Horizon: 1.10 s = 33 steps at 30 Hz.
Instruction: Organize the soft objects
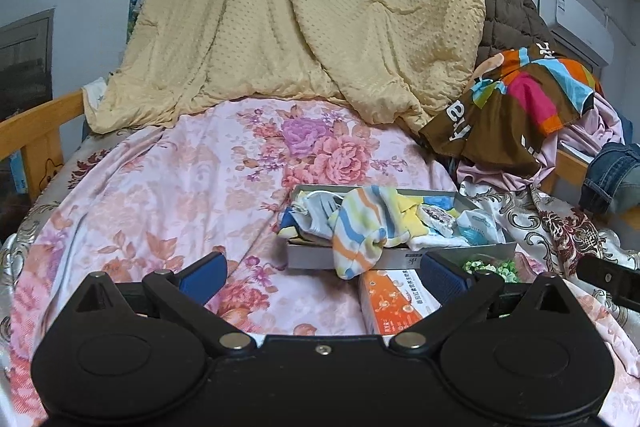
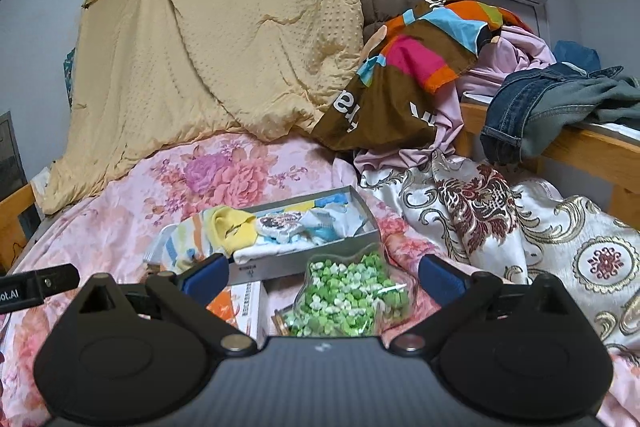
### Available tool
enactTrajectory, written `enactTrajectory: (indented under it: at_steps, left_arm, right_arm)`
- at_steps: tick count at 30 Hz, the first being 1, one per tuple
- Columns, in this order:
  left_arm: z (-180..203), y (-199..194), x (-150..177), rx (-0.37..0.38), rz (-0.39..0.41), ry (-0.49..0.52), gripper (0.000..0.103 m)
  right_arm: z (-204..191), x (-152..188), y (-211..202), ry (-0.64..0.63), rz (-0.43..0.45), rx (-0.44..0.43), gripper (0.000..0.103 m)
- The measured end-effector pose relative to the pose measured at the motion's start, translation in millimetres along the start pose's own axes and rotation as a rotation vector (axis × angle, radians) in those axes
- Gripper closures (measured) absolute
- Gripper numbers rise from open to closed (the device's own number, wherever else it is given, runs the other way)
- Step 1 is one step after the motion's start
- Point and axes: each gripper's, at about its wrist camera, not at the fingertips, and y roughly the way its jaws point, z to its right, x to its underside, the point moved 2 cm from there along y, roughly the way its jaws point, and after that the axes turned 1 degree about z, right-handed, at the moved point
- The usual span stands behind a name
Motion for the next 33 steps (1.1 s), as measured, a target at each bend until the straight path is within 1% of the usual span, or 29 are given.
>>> enactTrajectory:
  at_steps: [6, 13, 22, 26, 33]
  left_arm:
    - [-1.6, -13.3, 6.9, -0.001, 0.02, 0.032, 0.001]
    - [-0.3, -18.7, 16.2, 0.004, 0.018, 0.063, 0.001]
    - [-3.0, -24.8, 26.7, 0.007, 0.015, 0.066, 0.001]
    - [-5.6, -26.1, 34.2, 0.014, 0.004, 0.062, 0.001]
    - [-4.2, -24.1, 52.9, 0.018, -0.03, 0.097, 0.001]
  right_arm:
    - [-2.4, 6.4, -11.5, -0.005, -0.009, 0.005, 0.0]
    - [-2.5, 11.5, -17.8, -0.01, -0.024, 0.029, 0.0]
    - [-3.4, 14.5, -26.4, -0.023, -0.02, 0.032, 0.0]
    - [-5.9, 17.0, -30.0, -0.039, -0.017, 0.043, 0.0]
    - [-11.4, 23.1, -34.1, -0.077, -0.011, 0.056, 0.0]
